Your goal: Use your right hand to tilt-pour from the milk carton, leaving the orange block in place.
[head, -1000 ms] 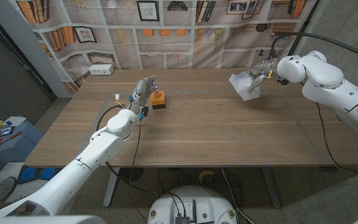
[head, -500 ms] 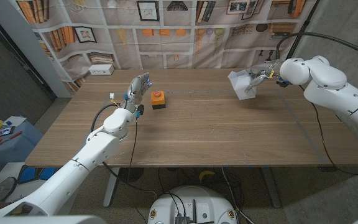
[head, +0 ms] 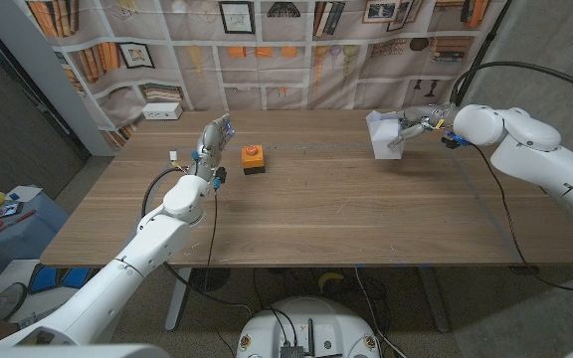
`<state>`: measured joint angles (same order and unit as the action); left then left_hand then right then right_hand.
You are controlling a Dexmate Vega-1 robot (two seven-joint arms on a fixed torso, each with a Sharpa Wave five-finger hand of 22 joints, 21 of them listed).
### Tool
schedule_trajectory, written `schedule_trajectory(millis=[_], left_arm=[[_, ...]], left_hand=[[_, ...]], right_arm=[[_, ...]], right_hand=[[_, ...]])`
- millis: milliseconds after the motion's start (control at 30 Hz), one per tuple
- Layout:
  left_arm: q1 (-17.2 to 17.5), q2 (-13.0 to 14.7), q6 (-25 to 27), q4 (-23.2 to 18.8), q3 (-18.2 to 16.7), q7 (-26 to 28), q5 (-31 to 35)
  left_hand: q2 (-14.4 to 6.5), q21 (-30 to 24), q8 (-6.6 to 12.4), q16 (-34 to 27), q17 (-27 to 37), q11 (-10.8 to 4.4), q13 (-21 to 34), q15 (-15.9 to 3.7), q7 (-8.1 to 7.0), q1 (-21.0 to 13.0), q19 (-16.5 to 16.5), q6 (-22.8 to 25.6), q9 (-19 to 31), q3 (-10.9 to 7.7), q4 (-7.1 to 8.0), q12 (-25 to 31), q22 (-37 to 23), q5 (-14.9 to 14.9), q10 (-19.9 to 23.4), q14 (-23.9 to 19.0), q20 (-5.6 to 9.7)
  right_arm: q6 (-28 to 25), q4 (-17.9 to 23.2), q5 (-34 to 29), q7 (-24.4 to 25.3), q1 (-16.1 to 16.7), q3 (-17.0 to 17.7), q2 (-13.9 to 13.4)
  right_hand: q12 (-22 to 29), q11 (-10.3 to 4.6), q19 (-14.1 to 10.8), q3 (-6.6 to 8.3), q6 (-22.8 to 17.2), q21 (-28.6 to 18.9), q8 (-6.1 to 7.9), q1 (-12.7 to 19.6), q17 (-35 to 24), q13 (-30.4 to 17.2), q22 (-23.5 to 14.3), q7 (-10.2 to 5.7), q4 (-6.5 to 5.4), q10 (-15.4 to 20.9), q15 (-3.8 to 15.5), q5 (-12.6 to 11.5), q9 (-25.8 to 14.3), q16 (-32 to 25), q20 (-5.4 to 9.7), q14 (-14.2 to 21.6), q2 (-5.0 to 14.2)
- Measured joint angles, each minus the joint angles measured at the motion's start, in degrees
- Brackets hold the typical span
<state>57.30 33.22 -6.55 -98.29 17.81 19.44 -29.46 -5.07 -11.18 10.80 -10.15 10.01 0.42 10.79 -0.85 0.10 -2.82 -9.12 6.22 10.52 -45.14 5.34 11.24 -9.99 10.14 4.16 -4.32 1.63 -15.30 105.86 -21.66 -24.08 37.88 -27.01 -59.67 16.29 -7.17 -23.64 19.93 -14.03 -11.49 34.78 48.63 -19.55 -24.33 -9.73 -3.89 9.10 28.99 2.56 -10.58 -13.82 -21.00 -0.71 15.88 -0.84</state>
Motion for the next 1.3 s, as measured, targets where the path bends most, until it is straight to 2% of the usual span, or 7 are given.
schedule_trajectory(millis=[333, 533, 633, 833, 1300], left_arm=[[0.3, -0.4, -1.1, 1.0, -0.6, 0.2, 0.1], [-0.5, -1.2, -2.3, 3.0, -0.5, 0.0, 0.4], [-0.8, -1.5, -2.8, 3.7, -0.4, -0.1, 0.5], [-1.2, -2.0, -3.1, 4.7, -0.1, -0.2, 0.6], [-0.6, -1.5, -2.7, 4.5, -0.8, 0.3, 0.4]], left_hand=[[0.0, 0.0, 0.00, 0.0, 0.0, 0.00, 0.0, 0.13, 0.00, 0.0, 0.0, 0.0, 0.0, 0.19, 0.19, 0.0, 0.0, 0.0, 0.0, 0.1, 0.00], [0.0, 0.0, 0.00, 0.0, 0.0, 0.00, 0.0, 0.13, 0.00, 0.0, 0.0, 0.0, 0.0, 0.42, 0.42, 0.0, 0.0, 0.0, 0.0, 0.1, 0.00], [0.0, 0.0, 0.00, 0.0, 0.0, 0.00, 0.0, 0.13, 0.00, 0.0, 0.0, 0.0, 0.0, 0.42, 0.42, 0.0, 0.0, 0.0, 0.0, 0.1, 0.00], [0.0, 0.0, 0.00, 0.0, 0.0, 0.00, 0.0, 0.13, 0.00, 0.0, 0.0, 0.0, 0.0, 0.39, 0.90, 0.0, 0.0, 0.0, 0.0, 0.1, 0.00], [0.0, 0.0, 0.00, 0.0, 0.0, 0.00, 0.0, 0.13, 0.31, 0.0, -0.2, -0.3, 0.0, 0.39, 0.90, 0.0, 0.0, 0.0, 0.0, 0.1, -0.21]], right_arm=[[2.1, -2.4, 5.2, 6.1, 1.3, -0.1, 1.0], [4.4, -4.7, 6.5, 9.9, 1.3, -1.7, 2.6], [5.3, -6.4, 6.7, 11.5, 1.0, -2.7, 3.7], [6.7, -8.8, 6.6, 14.2, 0.3, -4.6, 5.6], [7.5, -12.1, 4.9, 17.1, -0.9, -7.8, 8.3]], right_hand=[[-0.1, -0.01, 0.0, 0.00, 0.0, 0.0, 0.00, 0.4, -0.3, 0.0, 0.0, 0.00, 0.00, 0.0, 0.00, 0.0, 0.0, 0.0, 0.00, 0.0, -0.38], [-0.2, -0.21, 0.0, 0.09, 0.5, 0.0, 0.00, 0.7, -0.3, -0.3, 0.0, -0.53, 0.57, 0.2, 0.00, 0.0, 0.2, 0.0, 0.00, 0.0, -0.66], [-0.2, -0.21, 0.0, 0.09, 0.8, 0.0, 0.00, 1.1, -0.3, -0.3, 0.0, -0.31, 0.57, 0.2, 0.00, 0.0, 0.3, 0.0, 0.00, 0.0, -1.03], [-0.2, -0.21, 0.0, 0.08, 1.1, 0.0, 0.00, 1.6, -0.3, -0.3, 0.0, -0.62, 0.57, 0.2, 0.00, 0.0, 0.3, 0.0, 0.00, 0.0, -0.57], [-0.3, -0.21, 0.0, 0.08, 1.1, 0.0, 0.00, 1.9, -0.3, -0.5, 0.0, -0.62, 0.56, 0.2, -0.42, 0.0, 0.5, 0.0, 0.00, -0.4, -0.80]])
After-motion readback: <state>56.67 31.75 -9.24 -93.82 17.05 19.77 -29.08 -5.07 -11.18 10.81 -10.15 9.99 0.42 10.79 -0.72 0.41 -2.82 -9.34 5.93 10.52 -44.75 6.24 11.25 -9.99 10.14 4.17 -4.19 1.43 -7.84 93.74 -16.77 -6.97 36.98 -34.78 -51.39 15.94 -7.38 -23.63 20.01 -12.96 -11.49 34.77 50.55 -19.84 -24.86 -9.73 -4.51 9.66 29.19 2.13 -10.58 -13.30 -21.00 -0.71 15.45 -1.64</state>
